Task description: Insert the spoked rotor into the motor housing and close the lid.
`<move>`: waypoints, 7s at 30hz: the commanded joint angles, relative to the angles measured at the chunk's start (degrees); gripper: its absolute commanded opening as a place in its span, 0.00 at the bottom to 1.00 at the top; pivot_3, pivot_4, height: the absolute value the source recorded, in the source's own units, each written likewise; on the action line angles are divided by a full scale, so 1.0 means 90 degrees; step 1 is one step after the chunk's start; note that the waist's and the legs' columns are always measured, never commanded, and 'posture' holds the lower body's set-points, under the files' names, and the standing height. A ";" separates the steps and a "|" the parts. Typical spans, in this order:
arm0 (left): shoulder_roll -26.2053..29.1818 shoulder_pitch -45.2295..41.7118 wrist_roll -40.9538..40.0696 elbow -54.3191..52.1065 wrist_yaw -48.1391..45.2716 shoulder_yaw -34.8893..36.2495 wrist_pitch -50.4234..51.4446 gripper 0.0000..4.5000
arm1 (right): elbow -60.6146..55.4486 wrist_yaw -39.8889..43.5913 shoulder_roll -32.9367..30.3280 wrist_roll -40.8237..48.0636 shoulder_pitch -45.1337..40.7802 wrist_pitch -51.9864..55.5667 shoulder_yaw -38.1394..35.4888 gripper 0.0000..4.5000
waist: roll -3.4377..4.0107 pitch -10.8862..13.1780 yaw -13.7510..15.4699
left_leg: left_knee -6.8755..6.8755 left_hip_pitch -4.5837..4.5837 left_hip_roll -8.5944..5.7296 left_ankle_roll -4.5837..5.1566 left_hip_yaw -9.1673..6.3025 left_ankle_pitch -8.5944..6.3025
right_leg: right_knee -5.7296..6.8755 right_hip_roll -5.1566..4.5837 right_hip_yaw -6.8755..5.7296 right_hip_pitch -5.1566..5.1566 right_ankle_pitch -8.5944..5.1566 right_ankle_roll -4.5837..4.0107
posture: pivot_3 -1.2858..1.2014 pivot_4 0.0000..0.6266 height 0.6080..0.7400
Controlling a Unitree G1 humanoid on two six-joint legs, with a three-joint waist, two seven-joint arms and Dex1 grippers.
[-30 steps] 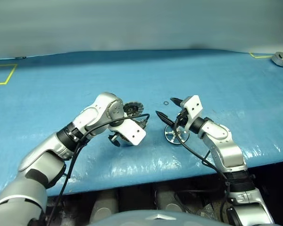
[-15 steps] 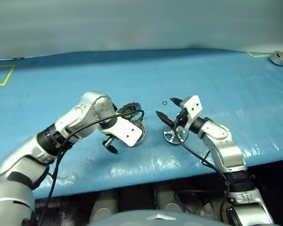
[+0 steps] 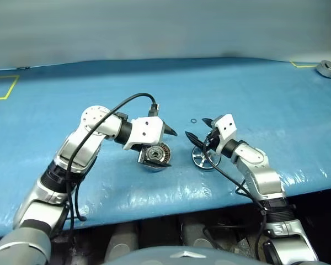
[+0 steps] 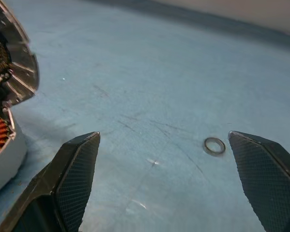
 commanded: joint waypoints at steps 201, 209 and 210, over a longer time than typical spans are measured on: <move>-0.0513 0.4881 -0.1066 0.1210 0.2479 0.1742 -0.3670 1.00 | -0.1663 0.1260 0.0197 0.0318 -0.0470 0.1921 0.1805 0.02 | -0.0005 0.0012 0.0010 | -0.0032 -0.0007 0.0013 -0.0012 0.0007 0.0003 | -0.0023 -0.0003 -0.0010 -0.0020 -0.0043 -0.0021 | 0.52 0.24 1.00; -0.0491 0.4894 -0.1055 0.1199 0.2511 0.1754 -0.3667 1.00 | -0.1327 0.1188 0.0199 0.0192 -0.0432 0.1899 0.1935 0.02 | -0.0004 0.0012 0.0009 | -0.0038 -0.0007 0.0013 -0.0012 0.0008 0.0003 | -0.0024 -0.0003 -0.0010 -0.0023 -0.0044 -0.0022 | 0.52 0.24 1.00; -0.0490 0.4897 -0.1046 0.1199 0.2523 0.1758 -0.3666 1.00 | -0.1293 0.1182 0.0193 0.0161 -0.0417 0.1904 0.1965 0.02 | -0.0004 0.0012 0.0009 | -0.0038 -0.0007 0.0013 -0.0012 0.0008 0.0003 | -0.0024 -0.0003 -0.0010 -0.0023 -0.0044 -0.0022 | 0.52 0.24 1.00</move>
